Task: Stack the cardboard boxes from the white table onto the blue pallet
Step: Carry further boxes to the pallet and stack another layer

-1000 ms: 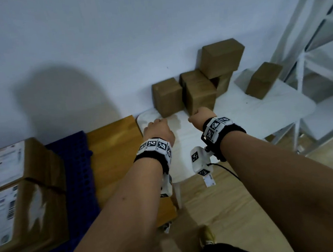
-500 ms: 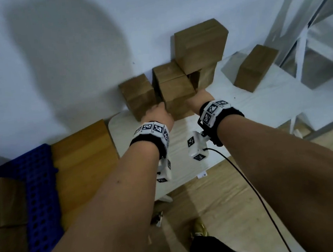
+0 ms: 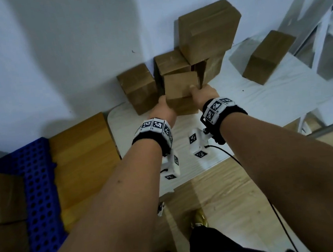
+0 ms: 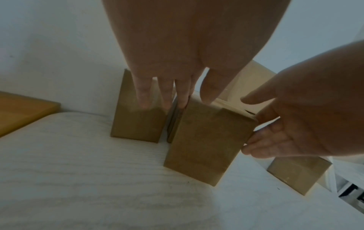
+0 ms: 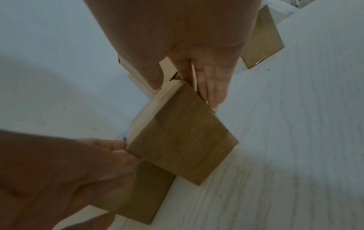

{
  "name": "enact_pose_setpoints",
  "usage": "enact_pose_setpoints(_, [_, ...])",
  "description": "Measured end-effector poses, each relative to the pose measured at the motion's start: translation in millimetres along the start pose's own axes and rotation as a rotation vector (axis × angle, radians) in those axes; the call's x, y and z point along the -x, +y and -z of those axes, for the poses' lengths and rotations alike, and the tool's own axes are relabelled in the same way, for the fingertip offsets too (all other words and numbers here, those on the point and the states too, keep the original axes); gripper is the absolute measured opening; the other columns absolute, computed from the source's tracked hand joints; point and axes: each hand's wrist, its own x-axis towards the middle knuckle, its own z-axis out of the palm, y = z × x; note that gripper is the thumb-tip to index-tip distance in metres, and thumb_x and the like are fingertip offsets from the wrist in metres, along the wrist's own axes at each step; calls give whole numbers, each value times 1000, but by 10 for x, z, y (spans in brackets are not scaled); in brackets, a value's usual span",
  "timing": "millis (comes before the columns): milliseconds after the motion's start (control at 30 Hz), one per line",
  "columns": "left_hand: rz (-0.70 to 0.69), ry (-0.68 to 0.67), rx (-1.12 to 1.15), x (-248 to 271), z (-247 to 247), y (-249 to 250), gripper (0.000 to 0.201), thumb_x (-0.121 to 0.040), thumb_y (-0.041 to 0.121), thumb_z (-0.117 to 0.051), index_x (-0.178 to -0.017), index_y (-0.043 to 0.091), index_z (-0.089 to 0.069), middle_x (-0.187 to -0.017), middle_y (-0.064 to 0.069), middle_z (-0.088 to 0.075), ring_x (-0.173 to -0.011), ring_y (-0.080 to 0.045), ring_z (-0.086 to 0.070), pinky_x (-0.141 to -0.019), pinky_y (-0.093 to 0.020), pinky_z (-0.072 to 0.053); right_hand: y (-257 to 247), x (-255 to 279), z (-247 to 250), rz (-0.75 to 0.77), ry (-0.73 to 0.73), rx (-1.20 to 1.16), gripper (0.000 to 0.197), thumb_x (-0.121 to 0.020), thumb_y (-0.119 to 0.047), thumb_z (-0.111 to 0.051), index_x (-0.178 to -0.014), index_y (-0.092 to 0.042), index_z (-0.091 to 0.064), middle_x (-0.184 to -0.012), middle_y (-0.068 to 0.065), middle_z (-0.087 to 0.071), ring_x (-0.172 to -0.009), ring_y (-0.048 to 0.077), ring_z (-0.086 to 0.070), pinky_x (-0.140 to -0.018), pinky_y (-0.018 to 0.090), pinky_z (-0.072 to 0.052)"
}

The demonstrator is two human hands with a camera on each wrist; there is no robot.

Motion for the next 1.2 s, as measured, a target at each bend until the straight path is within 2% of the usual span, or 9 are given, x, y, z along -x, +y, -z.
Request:
enact_pose_setpoints(100, [20, 68, 37, 72, -18, -112, 30, -97, 17, -37, -126, 18, -45, -97, -8, -52, -86, -28, -53, -76, -31, -41, 73, 45, 2, -25, -5, 31, 67, -98, -56, -30, -136, -2, -45, -136, 21, -50, -123, 35, -50, -100, 41, -39])
enact_pose_setpoints(200, [74, 12, 118, 151, -101, -238, 21, -94, 19, -41, -112, 19, -52, -108, -10, -61, -95, -30, -59, -90, -39, -49, 176, 130, -19, -64, -5, 37, 75, -96, -63, -27, -135, -1, -48, -136, 21, -51, -123, 34, -50, -99, 41, -39])
enact_pose_setpoints(300, [81, -37, 112, 265, -206, -383, 35, -93, 16, -42, -127, 21, -50, -118, -14, -64, -105, -34, -61, -94, -43, -50, 298, 249, -77, -66, -68, 41, 77, -94, -67, -23, -132, -5, -50, -132, 19, -53, -119, 33, -52, -90, 37, -38])
enact_pose_setpoints(367, [83, -40, 83, 341, -239, -488, 39, -92, 12, -44, -130, 19, -50, -120, -15, -63, -107, -33, -60, -94, -42, -50, 400, 333, -111, -70, -114, 57, 81, -93, -70, -23, -133, -5, -50, -131, 19, -54, -119, 33, -53, -94, 39, -38])
enact_pose_setpoints(567, [113, -114, -88, 529, -333, -855, 28, -94, 9, -44, -115, 5, -62, -121, -16, -61, -109, -32, -59, -93, -35, -48, 732, 559, -310, -81, -266, 151, 67, -95, -61, -36, -131, -7, -54, -130, 15, -58, -115, 32, -56, -97, 39, -44])
enact_pose_setpoints(633, [136, -137, -110, 572, -362, -937, 29, -96, 9, -42, -117, 4, -62, -126, -15, -59, -114, -31, -55, -92, -32, -43, 804, 621, -388, -101, -274, 149, 65, -94, -59, -43, -130, -7, -54, -127, 15, -61, -110, 32, -59, -96, 39, -46])
enact_pose_setpoints(767, [119, -92, -174, 600, -358, -1004, 35, -100, 19, -36, -120, 3, -59, -128, -17, -57, -115, -31, -55, -88, -31, -41, 826, 703, -478, -106, -246, 151, 61, -95, -53, -47, -131, -5, -52, -122, 14, -63, -103, 30, -61, -82, 34, -46])
enact_pose_setpoints(900, [129, -143, -118, 651, -413, -993, 36, -100, 29, -39, -120, 6, -57, -125, -15, -59, -111, -31, -56, -81, -29, -39, 825, 743, -521, -66, -311, 181, 52, -96, -49, -47, -128, -9, -58, -125, 13, -63, -109, 30, -60, -93, 35, -47])
enact_pose_setpoints(1200, [113, -71, -43, 823, -152, -1026, 37, -98, 32, -46, -124, 10, -58, -123, -11, -62, -107, -28, -59, -81, -29, -42, 564, 945, -582, 14, -258, 181, 56, -94, -54, -46, -125, -8, -57, -122, 12, -64, -107, 30, -61, -87, 35, -46])
